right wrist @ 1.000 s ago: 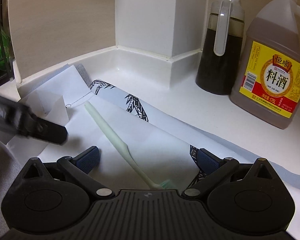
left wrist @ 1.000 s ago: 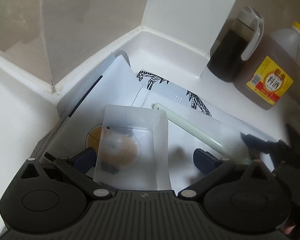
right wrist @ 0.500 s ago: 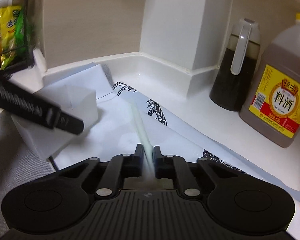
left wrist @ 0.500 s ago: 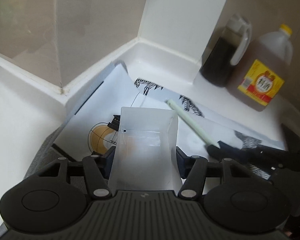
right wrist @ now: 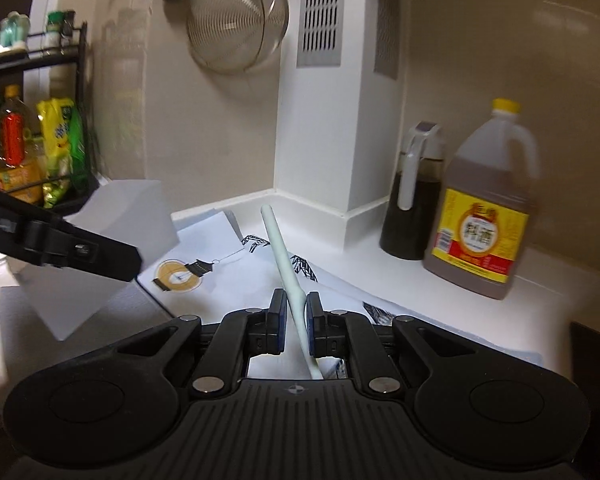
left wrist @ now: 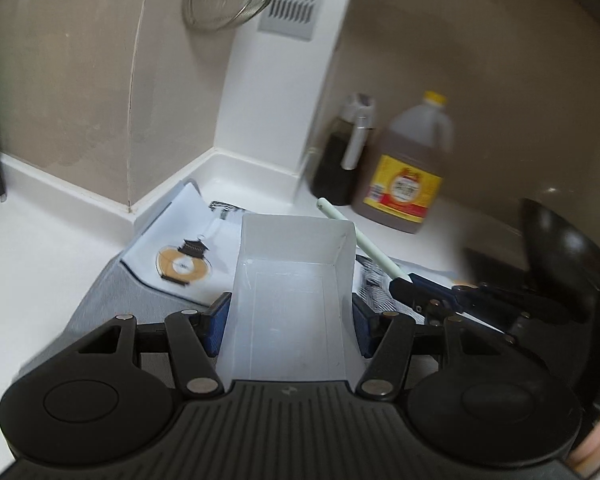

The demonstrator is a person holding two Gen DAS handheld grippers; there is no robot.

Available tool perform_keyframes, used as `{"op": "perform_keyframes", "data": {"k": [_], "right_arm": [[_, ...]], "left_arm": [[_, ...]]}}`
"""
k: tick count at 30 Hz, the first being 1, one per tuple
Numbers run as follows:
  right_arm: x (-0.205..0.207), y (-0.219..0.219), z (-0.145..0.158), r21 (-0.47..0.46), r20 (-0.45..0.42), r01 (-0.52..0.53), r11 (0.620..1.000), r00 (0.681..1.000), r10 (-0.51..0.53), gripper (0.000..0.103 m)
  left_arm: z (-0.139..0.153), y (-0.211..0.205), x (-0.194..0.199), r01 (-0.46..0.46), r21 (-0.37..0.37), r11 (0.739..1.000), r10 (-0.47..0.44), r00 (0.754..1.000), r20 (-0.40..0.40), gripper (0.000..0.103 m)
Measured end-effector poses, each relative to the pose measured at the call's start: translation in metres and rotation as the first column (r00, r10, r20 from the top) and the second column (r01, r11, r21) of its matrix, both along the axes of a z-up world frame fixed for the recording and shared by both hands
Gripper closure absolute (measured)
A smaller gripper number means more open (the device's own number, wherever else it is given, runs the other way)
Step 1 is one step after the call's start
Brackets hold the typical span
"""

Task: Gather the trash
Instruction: 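Carry the container and toothbrush off the mat down toward the bin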

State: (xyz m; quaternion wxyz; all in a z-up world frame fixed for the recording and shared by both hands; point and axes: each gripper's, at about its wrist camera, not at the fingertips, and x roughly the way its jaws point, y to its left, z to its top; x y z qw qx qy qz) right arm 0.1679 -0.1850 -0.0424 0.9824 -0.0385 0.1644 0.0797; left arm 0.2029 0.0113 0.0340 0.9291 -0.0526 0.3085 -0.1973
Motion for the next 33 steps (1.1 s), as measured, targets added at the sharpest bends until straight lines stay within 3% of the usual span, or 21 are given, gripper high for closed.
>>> {"op": "perform_keyframes", "data": {"k": [10, 20, 33], "right_arm": [[-0.093, -0.008, 0.007, -0.013, 0.059, -0.047, 0.999, 0.997, 0.048, 0.092], [-0.182, 0.012, 0.006, -0.059, 0.113, -0.159, 0.985, 0.980, 0.165, 0.092], [-0.282, 0.040, -0.019, -0.076, 0.037, -0.301, 0.950, 0.952, 0.305, 0.092]], "left_arm": [[0.003, 0.026, -0.102, -0.031, 0.051, 0.998, 0.029, 0.999, 0.045, 0.039], [-0.005, 0.077, -0.192, -0.124, 0.040, 0.992, 0.122, 0.991, 0.048, 0.038], [-0.046, 0.106, -0.292, -0.166, 0.044, 0.985, 0.167, 0.986, -0.020, 0.038]]}}
